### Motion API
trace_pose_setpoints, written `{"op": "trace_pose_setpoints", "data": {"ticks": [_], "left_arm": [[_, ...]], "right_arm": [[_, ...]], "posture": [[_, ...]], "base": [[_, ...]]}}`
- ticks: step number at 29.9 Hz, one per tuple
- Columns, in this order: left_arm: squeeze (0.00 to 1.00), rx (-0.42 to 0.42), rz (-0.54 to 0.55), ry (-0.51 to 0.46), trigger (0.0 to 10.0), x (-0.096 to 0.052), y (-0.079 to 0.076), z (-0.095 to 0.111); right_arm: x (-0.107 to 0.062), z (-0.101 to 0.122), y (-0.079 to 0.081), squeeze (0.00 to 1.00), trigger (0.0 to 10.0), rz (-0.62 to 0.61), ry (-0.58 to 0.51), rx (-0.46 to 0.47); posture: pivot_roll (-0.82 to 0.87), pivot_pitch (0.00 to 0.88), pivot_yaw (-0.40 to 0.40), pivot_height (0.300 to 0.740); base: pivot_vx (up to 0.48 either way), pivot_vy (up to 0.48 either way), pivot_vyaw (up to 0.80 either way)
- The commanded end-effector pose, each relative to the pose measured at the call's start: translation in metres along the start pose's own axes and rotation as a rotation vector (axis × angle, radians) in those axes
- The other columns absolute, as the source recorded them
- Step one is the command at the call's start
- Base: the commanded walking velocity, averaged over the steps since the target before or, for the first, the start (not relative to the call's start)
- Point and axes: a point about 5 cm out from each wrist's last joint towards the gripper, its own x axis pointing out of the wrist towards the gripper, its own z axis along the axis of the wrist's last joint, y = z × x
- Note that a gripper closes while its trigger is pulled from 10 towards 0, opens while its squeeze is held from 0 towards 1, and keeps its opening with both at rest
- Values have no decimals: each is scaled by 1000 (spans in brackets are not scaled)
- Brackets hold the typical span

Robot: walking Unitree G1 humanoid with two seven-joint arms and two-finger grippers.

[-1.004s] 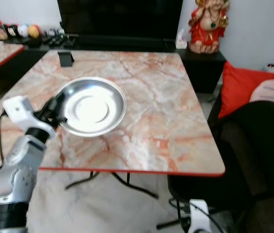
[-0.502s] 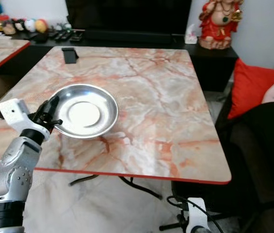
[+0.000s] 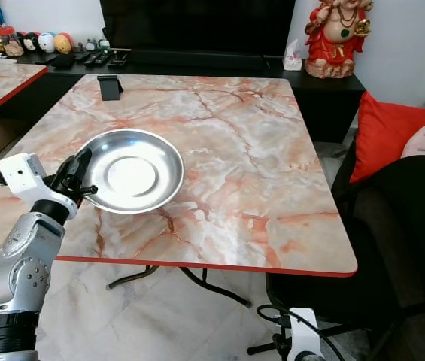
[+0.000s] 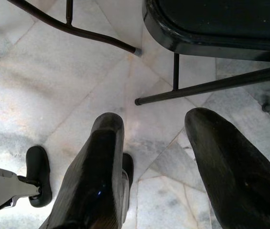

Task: Setting the table

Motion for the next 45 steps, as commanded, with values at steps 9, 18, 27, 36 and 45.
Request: {"op": "trace_pose_setpoints", "data": {"ticks": [9, 18, 27, 36, 45], "left_arm": [[0, 25, -7, -15, 10000, 2, -1, 3], [0, 22, -8, -12, 10000, 3, -2, 3], [0, 24, -12, -11, 10000, 3, -4, 2], [0, 19, -21, 0, 10000, 3, -8, -3], [0, 32, -24, 40, 10000, 2, -3, -7]], "right_arm": [[-1, -3, -2, 0, 10000, -4, 8, 0], [-1, -2, -2, 0, 10000, -6, 7, 0], [-1, -2, -2, 0, 10000, -5, 5, 0], [-1, -2, -3, 0, 10000, -8, 5, 2], [-1, -2, -3, 0, 10000, -6, 5, -2]], "posture": [[-15, 0, -6, 707], [-12, 0, -8, 707], [-14, 0, -7, 707], [-18, 0, -9, 707], [-18, 0, -10, 707]], "base": [[0, 0, 0], [54, 0, 0], [255, 0, 0], [260, 0, 0], [29, 0, 0]]}}
